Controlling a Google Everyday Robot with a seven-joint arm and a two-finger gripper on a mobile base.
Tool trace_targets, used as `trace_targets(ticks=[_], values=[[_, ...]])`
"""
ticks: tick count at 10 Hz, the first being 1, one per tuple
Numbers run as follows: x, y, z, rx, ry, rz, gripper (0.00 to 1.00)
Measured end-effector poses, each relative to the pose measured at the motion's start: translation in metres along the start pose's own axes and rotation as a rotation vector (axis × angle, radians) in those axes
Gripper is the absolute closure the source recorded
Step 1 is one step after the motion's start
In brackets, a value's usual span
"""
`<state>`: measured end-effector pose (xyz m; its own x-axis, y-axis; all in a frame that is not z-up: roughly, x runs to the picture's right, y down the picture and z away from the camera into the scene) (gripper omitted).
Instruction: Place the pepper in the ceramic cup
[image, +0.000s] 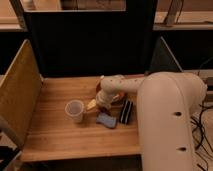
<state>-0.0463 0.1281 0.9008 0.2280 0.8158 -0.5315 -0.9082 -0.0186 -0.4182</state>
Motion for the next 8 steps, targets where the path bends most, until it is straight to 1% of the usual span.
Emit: trace_targets(ticks=[1,2,5,8], values=[[-0.0003,0.0004,-0.0012,0.001,-0.001,-0.002,0.4],[-0.0014,0.001,-0.0024,0.002,-0.003,-0.005,0.44],[-0.0044,-0.0005,-0.0045,0.016,-0.009,0.002,0.44],[-0.0036,0.0016,-0.004,0.02,-0.01,0.004,0.44]])
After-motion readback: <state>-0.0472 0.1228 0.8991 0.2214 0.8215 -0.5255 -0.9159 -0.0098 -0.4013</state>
